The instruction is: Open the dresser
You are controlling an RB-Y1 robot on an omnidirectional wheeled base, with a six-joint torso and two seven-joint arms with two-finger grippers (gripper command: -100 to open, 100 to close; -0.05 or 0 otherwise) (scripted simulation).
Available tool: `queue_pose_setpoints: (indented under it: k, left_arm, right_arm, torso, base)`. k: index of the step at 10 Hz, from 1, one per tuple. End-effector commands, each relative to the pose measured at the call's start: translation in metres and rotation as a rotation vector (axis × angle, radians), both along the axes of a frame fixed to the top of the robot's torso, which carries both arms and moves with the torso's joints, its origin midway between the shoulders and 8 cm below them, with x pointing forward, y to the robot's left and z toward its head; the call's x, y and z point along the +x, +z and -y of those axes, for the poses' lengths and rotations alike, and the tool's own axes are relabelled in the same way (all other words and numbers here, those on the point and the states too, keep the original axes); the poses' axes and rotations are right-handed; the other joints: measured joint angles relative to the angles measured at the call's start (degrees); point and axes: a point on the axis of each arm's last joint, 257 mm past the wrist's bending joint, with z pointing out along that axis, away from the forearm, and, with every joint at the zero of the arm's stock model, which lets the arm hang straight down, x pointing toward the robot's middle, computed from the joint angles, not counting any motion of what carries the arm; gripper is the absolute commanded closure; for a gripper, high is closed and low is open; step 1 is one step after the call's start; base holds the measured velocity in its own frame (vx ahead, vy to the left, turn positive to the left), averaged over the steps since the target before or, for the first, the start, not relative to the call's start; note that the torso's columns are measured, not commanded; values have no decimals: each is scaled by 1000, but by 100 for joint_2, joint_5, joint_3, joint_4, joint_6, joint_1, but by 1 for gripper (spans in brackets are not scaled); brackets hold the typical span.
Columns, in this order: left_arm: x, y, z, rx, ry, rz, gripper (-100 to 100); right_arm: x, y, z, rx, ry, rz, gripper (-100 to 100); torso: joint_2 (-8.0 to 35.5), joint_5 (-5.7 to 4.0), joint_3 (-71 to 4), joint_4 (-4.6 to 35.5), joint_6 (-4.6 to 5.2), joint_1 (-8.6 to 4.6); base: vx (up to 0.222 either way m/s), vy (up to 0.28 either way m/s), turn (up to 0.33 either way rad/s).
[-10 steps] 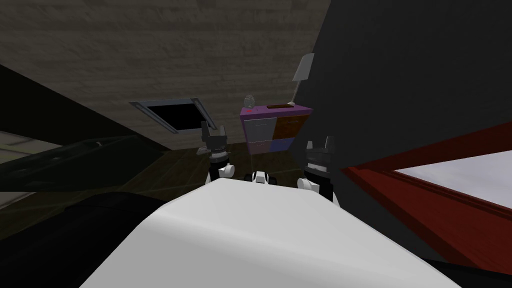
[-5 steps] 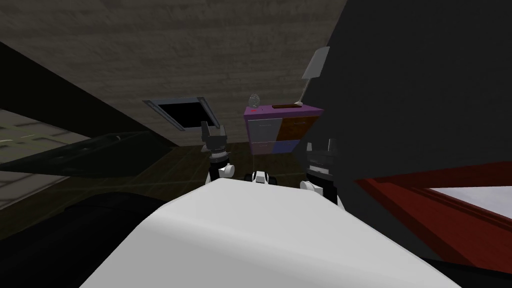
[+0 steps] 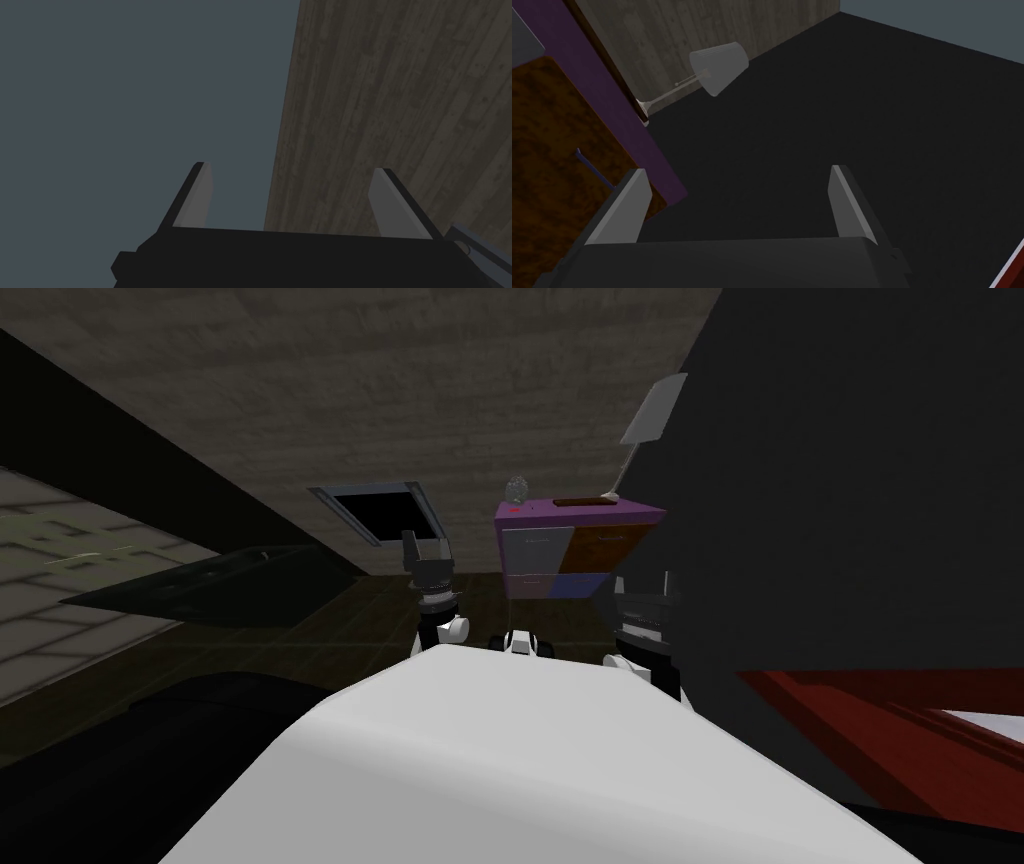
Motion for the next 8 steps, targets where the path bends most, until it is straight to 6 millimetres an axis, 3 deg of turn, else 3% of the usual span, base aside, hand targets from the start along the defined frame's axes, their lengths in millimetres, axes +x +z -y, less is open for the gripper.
queue_pose_setpoints:
  k: [1,8]
  left_arm:
    - [0,0,0,0,0,0,0]
    - [0,0,0,0,0,0,0]
  right_arm:
    - [-4,-5,6,76,36,5,-100]
    - [-18,-20,26,292,119,27,-100]
  torso:
    - [-2,0,0,0,-3,2]
    - [4,1,3,1,-1,2]
  base:
    - [57,10,105]
    - [62,5,133]
